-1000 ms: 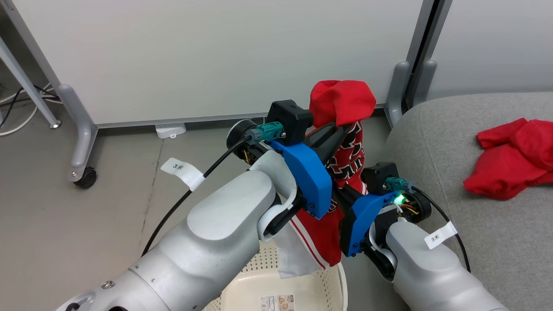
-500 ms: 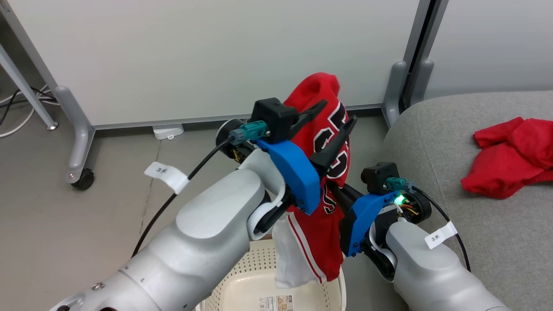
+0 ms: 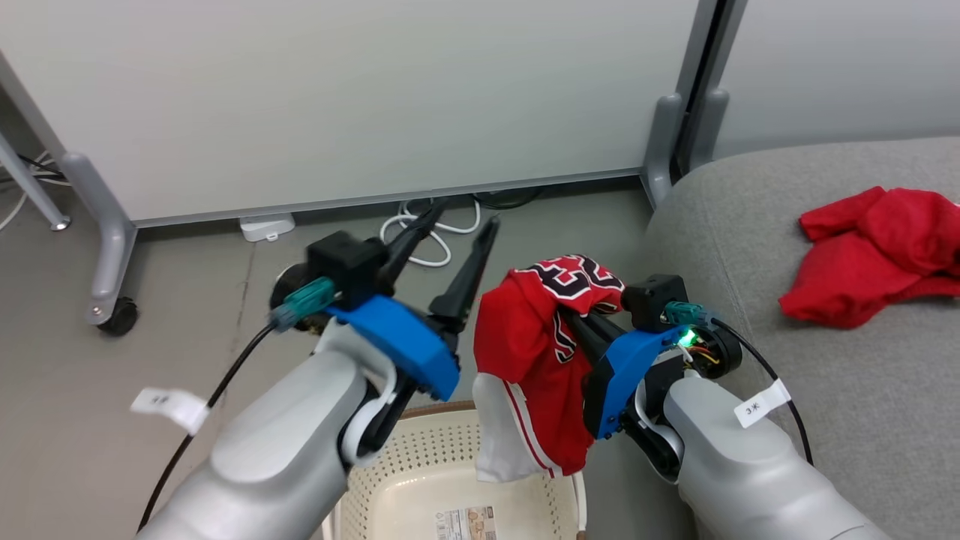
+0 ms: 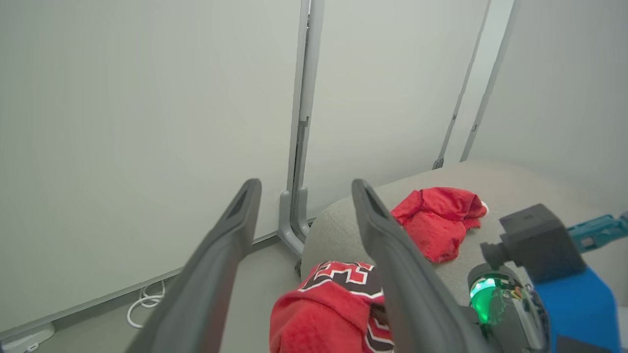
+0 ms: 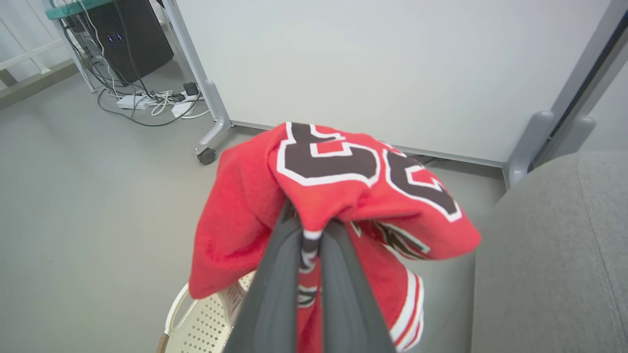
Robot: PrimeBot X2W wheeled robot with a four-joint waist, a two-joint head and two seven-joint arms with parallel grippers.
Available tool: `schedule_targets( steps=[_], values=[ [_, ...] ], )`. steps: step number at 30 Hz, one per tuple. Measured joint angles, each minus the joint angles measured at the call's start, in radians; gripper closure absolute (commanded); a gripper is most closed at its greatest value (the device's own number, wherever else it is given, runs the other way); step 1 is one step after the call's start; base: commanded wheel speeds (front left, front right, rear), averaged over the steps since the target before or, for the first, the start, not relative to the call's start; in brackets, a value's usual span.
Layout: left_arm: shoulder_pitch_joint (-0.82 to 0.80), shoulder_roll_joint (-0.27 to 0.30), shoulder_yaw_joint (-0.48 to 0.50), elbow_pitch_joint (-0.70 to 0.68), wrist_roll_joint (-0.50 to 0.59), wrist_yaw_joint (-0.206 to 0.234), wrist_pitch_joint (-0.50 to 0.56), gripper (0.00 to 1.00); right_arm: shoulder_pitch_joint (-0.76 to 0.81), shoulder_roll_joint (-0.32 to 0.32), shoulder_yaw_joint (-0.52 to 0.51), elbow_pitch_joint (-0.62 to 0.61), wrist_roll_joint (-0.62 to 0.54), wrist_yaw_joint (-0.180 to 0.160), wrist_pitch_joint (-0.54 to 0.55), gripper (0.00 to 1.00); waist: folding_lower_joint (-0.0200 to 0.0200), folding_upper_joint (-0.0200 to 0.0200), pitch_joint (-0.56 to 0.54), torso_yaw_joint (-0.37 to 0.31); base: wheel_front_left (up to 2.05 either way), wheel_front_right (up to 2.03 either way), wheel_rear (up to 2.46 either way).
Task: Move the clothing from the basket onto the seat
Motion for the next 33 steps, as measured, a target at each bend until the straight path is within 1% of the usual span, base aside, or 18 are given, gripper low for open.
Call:
schedule_targets(
  steps=[5, 9, 14, 19, 23, 26, 30, 32, 33],
  values=[
    [0.162, 0.056, 0.151, -0.136, 0.082, 0.036, -0.002, 0.0, -0.013, 0.0, 0.002, -0.032, -0.014, 0.0, -0.007, 1.0, 0.0, 0.0, 0.021, -0.045, 0.0, 0.0, 0.0],
    [0.29, 0.091, 0.283, -0.226, 0.167, 0.056, -0.002, 0.0, -0.015, 0.001, -0.001, -0.079, -0.023, 0.0, -0.009, 1.0, 0.0, 0.0, 0.041, -0.1, 0.0, 0.0, 0.0],
    [0.438, 0.1, 0.43, -0.288, 0.238, 0.061, -0.003, 0.0, -0.014, 0.0, -0.026, -0.137, -0.053, 0.0, -0.011, 1.0, -0.0001, 0.0, 0.064, -0.181, 0.0, 0.0, 0.0],
    [0.545, 0.089, 0.562, -0.323, 0.291, 0.065, -0.003, 0.0, 0.01, 0.0, -0.078, -0.204, -0.094, 0.0, -0.011, 1.0, -0.0001, 0.0, 0.083, -0.265, 0.0, 0.0, 0.0],
    [0.597, 0.073, 0.607, -0.329, 0.336, 0.05, -0.003, 0.0, 0.047, 0.0, -0.126, -0.253, -0.14, 0.0, -0.012, 1.0, -0.0001, 0.0001, 0.09, -0.325, 0.0, 0.0, 0.0],
    [0.627, 0.067, 0.61, -0.31, 0.357, 0.037, -0.003, 0.0, 0.088, -0.001, -0.158, -0.285, -0.166, 0.0, -0.008, 1.0, -0.0001, 0.0, 0.091, -0.361, 0.0, 0.0, 0.0],
    [0.647, 0.064, 0.61, -0.281, 0.368, 0.031, -0.003, 0.0, 0.151, -0.006, -0.205, -0.344, -0.204, 0.0, 0.019, 1.0, -0.0001, 0.0, 0.094, -0.404, 0.0, 0.0, 0.0],
    [0.648, 0.065, 0.611, -0.271, 0.368, 0.027, -0.003, 0.0, 0.166, -0.009, -0.217, -0.363, -0.212, 0.0, 0.028, 1.0, -0.0001, 0.0, 0.096, -0.413, 0.0, 0.0, 0.0],
    [0.648, 0.071, 0.614, -0.255, 0.368, 0.022, -0.003, 0.0, 0.195, -0.013, -0.246, -0.404, -0.23, 0.0, 0.043, 1.0, -0.0002, 0.0, 0.099, -0.429, 0.0, 0.0, 0.0]
  ],
)
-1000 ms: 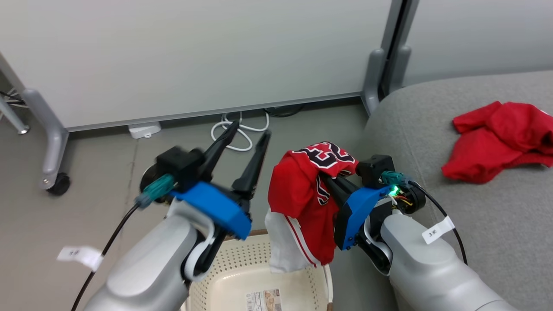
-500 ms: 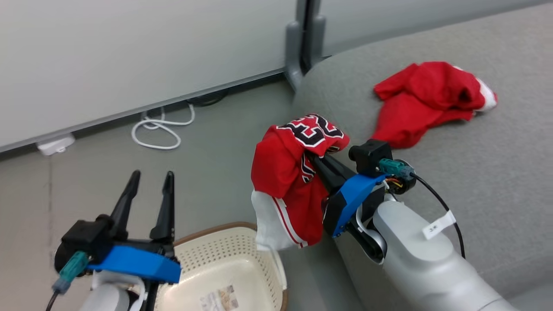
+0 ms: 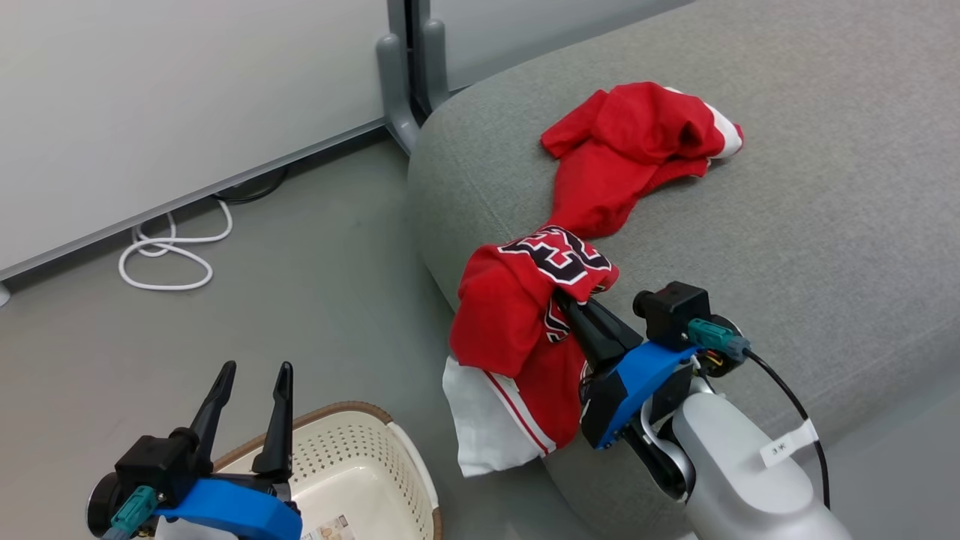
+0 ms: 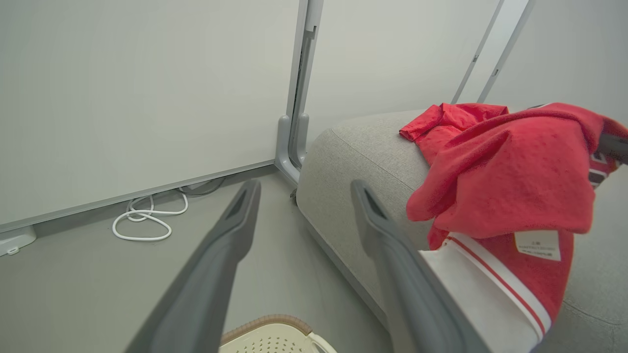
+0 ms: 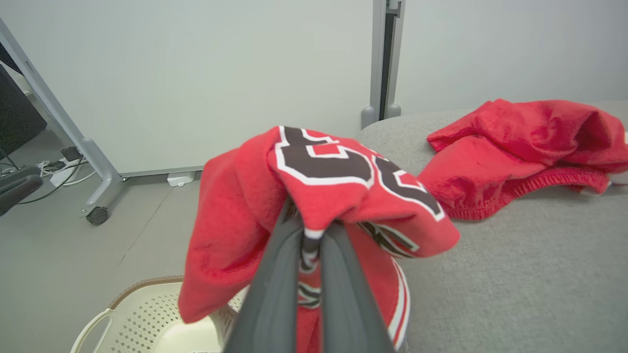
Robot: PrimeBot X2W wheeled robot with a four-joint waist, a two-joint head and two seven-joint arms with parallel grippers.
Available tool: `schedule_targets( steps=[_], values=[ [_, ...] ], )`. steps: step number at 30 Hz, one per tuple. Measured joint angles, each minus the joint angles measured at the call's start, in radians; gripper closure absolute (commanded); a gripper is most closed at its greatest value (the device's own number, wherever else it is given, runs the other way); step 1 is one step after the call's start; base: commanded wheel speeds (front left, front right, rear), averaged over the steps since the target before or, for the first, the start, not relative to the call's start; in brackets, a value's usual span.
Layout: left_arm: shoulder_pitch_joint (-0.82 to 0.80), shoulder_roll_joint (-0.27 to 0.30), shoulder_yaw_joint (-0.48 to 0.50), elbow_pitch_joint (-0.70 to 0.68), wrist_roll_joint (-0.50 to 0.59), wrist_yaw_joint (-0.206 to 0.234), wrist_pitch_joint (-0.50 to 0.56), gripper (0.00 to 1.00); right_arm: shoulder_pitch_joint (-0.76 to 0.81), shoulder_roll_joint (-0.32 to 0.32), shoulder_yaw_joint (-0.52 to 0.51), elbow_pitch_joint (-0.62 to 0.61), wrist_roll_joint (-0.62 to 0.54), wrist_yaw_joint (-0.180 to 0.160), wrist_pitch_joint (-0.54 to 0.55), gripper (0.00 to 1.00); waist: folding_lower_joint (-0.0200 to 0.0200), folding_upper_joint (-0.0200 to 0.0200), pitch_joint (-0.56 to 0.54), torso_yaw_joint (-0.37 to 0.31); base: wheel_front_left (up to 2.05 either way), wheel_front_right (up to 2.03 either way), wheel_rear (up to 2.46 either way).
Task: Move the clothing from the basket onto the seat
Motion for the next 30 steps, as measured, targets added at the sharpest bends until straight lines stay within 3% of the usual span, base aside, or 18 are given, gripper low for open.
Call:
schedule_targets(
  steps=[9, 18, 26, 30],
  values=[
    [-0.003, 0.012, 0.01, 0.01, 0.001, -0.003, 0.0, 0.0, 0.125, 0.002, -0.105, -0.207, -0.082, 0.0, 0.092, 1.0, 0.0001, 0.0, 0.022, -0.055, 0.0, 0.0, 0.0],
    [-0.038, 0.022, 0.009, -0.017, 0.01, -0.004, 0.0, 0.0, 0.162, 0.008, -0.167, -0.356, -0.123, 0.0, 0.152, 1.0, 0.0001, 0.0, 0.067, -0.055, 0.0, 0.0, 0.0],
    [-0.103, 0.054, 0.014, -0.118, 0.034, 0.007, 0.028, 0.0, -0.071, 0.006, -0.317, -0.456, -0.166, 0.0, 0.179, 1.0, 0.0002, 0.0, 0.19, -0.05, 0.0, 0.0, 0.0],
    [-0.156, 0.079, 0.012, -0.172, 0.047, 0.006, 0.056, 0.0, -0.227, -0.049, -0.438, -0.462, -0.163, 0.0, 0.217, 1.0, 0.0003, 0.0, 0.279, -0.039, 0.0, 0.0, 0.0]
  ],
)
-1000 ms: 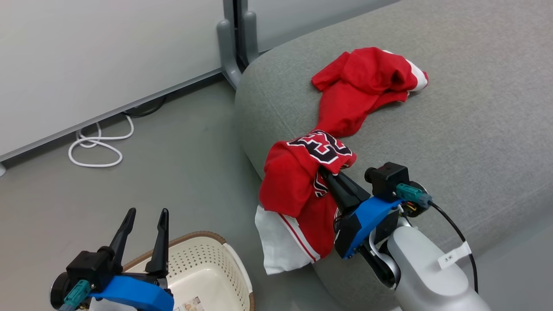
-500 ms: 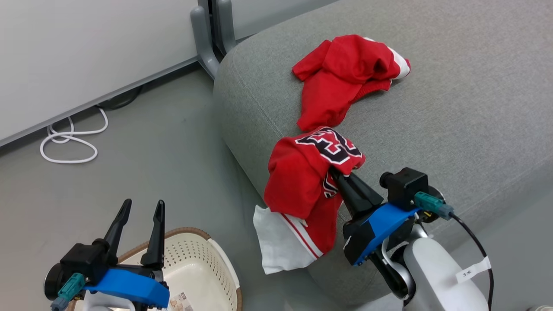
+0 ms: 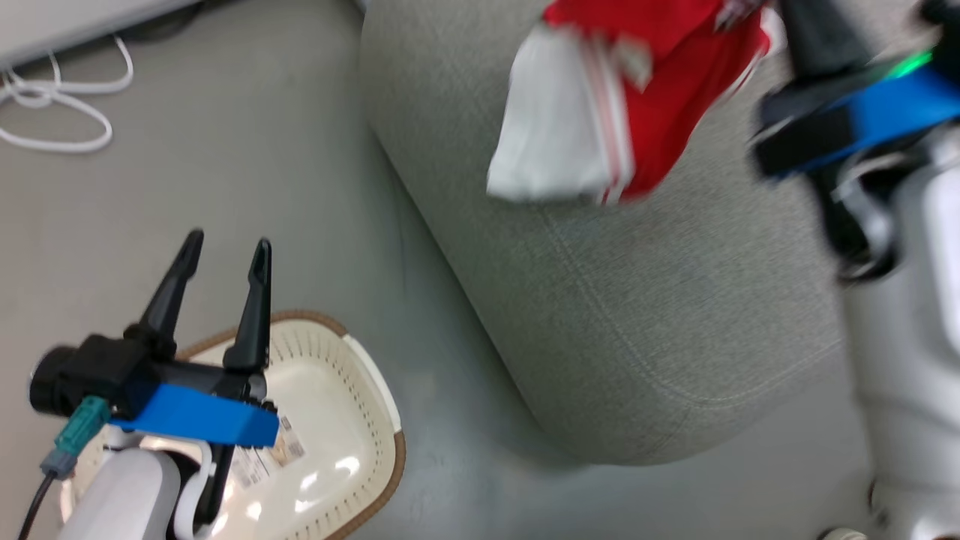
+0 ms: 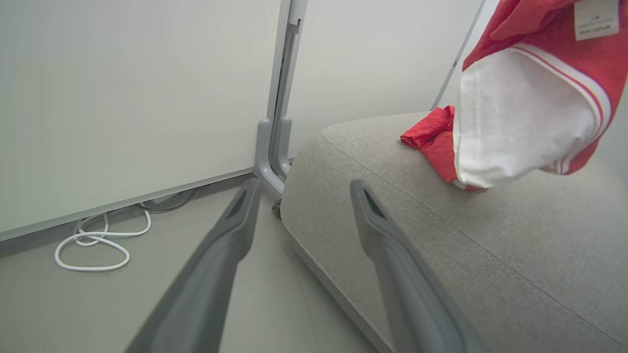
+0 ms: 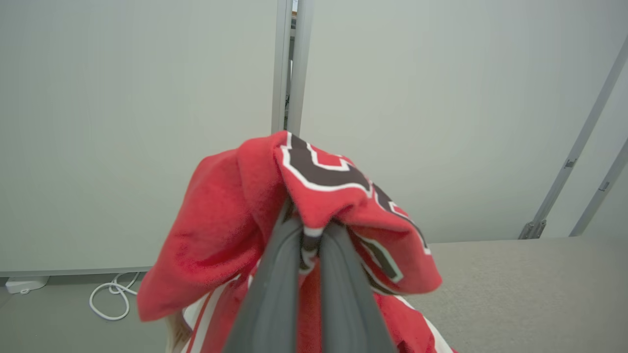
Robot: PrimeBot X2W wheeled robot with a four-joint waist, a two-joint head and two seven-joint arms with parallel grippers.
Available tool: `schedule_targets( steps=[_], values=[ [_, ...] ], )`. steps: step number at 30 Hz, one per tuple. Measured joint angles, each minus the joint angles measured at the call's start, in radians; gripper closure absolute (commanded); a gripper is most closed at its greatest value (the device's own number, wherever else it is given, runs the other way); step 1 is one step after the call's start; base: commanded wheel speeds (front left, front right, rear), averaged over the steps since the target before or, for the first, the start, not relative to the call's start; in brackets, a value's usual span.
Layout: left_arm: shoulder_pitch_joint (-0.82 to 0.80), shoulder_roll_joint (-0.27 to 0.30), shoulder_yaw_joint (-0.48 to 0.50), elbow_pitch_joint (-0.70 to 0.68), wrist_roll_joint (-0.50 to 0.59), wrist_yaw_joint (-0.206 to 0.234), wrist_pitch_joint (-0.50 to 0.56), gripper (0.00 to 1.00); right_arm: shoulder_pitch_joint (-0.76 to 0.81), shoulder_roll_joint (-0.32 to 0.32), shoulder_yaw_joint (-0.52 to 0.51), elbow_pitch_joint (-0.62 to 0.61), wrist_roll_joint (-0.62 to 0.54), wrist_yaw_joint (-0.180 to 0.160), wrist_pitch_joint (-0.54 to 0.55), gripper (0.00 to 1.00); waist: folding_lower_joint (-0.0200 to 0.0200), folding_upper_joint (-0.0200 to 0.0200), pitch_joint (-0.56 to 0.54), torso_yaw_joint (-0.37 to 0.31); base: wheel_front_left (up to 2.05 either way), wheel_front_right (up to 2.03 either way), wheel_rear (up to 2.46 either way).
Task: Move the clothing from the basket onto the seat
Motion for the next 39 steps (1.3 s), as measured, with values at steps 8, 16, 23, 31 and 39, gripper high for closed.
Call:
schedule_targets(
  steps=[8, 16, 23, 31, 39],
  values=[
    [-0.132, 0.024, -0.02, -0.118, 0.045, -0.009, 0.04, 0.0, -0.259, -0.17, -0.286, 0.016, -0.01, 0.0, 0.082, 1.0, 0.0002, -0.0001, 0.19, 0.064, 0.0, 0.0, 0.0],
    [-0.212, 0.023, -0.038, -0.163, 0.067, -0.019, 0.047, 0.0, -0.298, -0.213, -0.395, 0.217, -0.053, 0.0, 0.112, 1.0, 0.0001, -0.0001, 0.334, 0.161, 0.0, 0.0, 0.0],
    [-0.226, 0.005, -0.056, -0.123, 0.067, -0.027, 0.022, 0.0, -0.275, -0.203, -0.421, 0.377, -0.09, 0.0, 0.062, 0.0, 0.0001, -0.0001, 0.362, 0.232, 0.0, 0.0, 0.0],
    [-0.203, -0.041, -0.058, -0.023, 0.034, -0.035, -0.029, 0.0, -0.16, -0.201, -0.355, 0.426, -0.138, 0.0, -0.013, 0.0, -0.0001, 0.0, 0.237, 0.265, 0.0, 0.0, 0.0],
    [-0.102, -0.094, -0.03, 0.083, 0.0, -0.038, -0.052, 0.0, 0.062, -0.148, -0.271, 0.367, -0.14, 0.0, -0.059, 0.0, -0.0004, 0.0, 0.034, 0.302, 0.0, 0.0, 0.0]
  ],
)
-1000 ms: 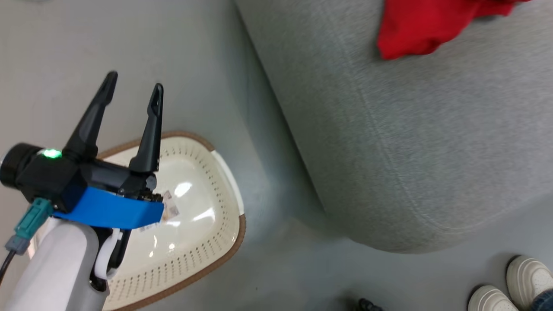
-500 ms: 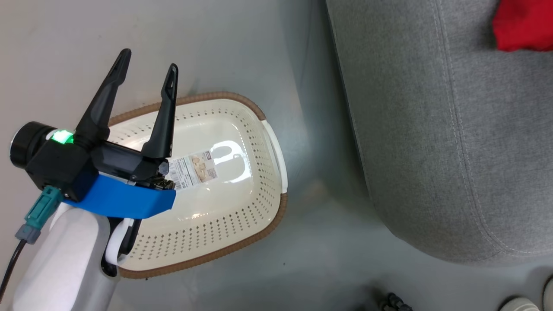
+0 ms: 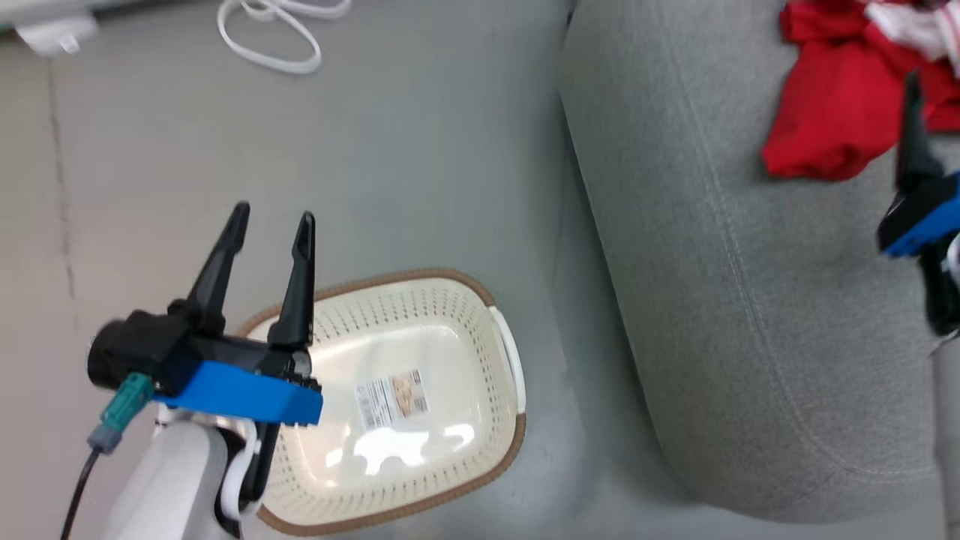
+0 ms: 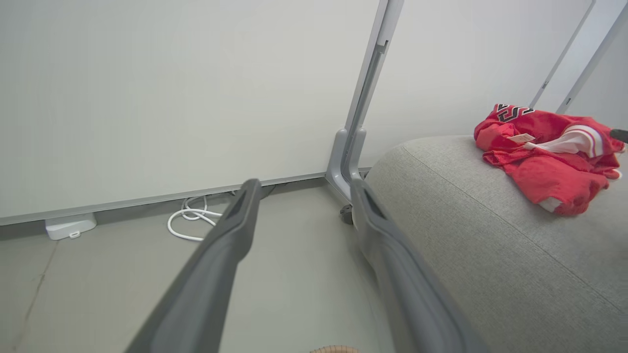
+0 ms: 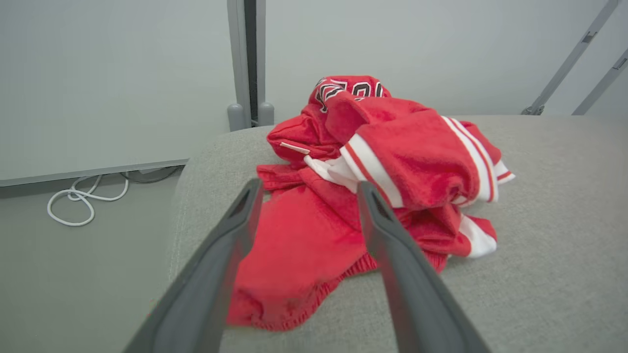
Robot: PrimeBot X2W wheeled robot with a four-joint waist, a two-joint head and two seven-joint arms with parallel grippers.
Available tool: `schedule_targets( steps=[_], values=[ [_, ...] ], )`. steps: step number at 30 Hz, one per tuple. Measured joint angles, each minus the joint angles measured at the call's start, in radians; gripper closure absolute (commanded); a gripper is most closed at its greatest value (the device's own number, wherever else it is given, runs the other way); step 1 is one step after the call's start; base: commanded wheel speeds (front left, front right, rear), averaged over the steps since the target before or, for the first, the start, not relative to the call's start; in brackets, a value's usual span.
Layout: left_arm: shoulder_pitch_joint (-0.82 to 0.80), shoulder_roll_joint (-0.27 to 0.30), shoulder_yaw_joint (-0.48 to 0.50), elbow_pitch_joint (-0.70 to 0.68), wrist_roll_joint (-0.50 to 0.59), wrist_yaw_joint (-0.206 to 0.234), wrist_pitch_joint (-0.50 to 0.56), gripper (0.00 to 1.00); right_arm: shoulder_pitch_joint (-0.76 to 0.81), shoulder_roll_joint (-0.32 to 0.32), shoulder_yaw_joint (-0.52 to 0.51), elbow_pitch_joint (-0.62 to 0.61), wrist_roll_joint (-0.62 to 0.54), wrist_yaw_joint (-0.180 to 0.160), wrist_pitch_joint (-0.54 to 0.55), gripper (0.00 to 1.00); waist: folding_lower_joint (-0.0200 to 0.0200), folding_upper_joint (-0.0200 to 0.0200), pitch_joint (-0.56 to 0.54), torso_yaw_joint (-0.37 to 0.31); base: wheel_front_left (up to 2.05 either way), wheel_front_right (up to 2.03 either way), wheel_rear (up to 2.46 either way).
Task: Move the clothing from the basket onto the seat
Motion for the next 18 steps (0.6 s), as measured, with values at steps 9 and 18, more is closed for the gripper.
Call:
schedule_targets(
  steps=[9, 18],
  values=[
    [0.153, -0.072, 0.077, 0.04, -0.005, -0.002, -0.003, 0.0, 0.314, 0.095, 0.092, -0.241, 0.03, 0.0, -0.03, 0.0, -0.0002, 0.0, -0.223, 0.035, 0.0, 0.0, 0.0],
    [0.272, -0.119, 0.165, 0.063, 0.03, 0.002, -0.003, 0.0, 0.576, 0.181, 0.14, -0.443, 0.016, 0.0, -0.01, 0.0, -0.0001, 0.0001, -0.363, 0.118, 0.0, 0.0, 0.0]
  ],
)
